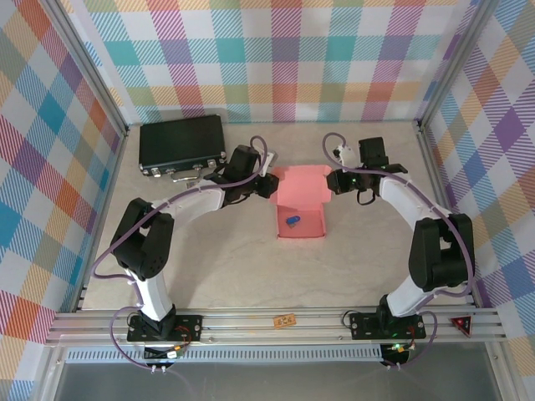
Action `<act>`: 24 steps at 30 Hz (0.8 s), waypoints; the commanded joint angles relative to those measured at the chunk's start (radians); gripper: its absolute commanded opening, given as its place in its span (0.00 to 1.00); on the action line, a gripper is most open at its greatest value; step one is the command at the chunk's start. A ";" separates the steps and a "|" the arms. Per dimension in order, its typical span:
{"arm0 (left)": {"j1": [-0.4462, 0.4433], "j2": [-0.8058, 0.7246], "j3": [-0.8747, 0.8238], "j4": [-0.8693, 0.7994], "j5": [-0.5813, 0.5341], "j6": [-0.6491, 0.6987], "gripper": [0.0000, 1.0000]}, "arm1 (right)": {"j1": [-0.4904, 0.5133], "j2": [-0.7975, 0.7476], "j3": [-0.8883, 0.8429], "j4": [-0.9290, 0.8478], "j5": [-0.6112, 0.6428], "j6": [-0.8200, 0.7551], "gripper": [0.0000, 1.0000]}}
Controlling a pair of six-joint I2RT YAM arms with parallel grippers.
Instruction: Fold the paper box
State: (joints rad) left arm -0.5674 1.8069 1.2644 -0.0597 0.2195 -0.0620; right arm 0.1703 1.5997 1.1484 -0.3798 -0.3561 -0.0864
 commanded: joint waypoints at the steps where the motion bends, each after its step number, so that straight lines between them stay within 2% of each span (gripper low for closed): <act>1: -0.003 0.009 0.033 -0.020 0.012 0.011 0.13 | 0.007 -0.039 -0.031 0.057 0.010 0.055 0.11; 7: -0.002 0.020 0.054 -0.035 0.014 0.041 0.13 | 0.015 -0.027 -0.036 0.058 0.018 0.052 0.13; 16: -0.003 0.035 0.066 -0.051 0.014 0.100 0.12 | 0.020 0.019 -0.013 0.033 0.023 0.025 0.25; 19: -0.003 0.037 0.067 -0.051 0.014 0.110 0.11 | 0.020 0.026 -0.013 0.031 0.036 0.016 0.32; 21: -0.003 0.037 0.066 -0.050 0.012 0.116 0.10 | 0.020 0.028 -0.012 0.026 0.042 0.009 0.32; 24: -0.003 0.038 0.069 -0.051 0.012 0.125 0.09 | 0.020 0.023 -0.013 0.024 0.027 0.005 0.25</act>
State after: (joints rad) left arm -0.5674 1.8263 1.2976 -0.0937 0.2199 0.0280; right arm 0.1837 1.6131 1.1210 -0.3447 -0.3168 -0.0635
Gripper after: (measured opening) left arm 0.091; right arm 0.264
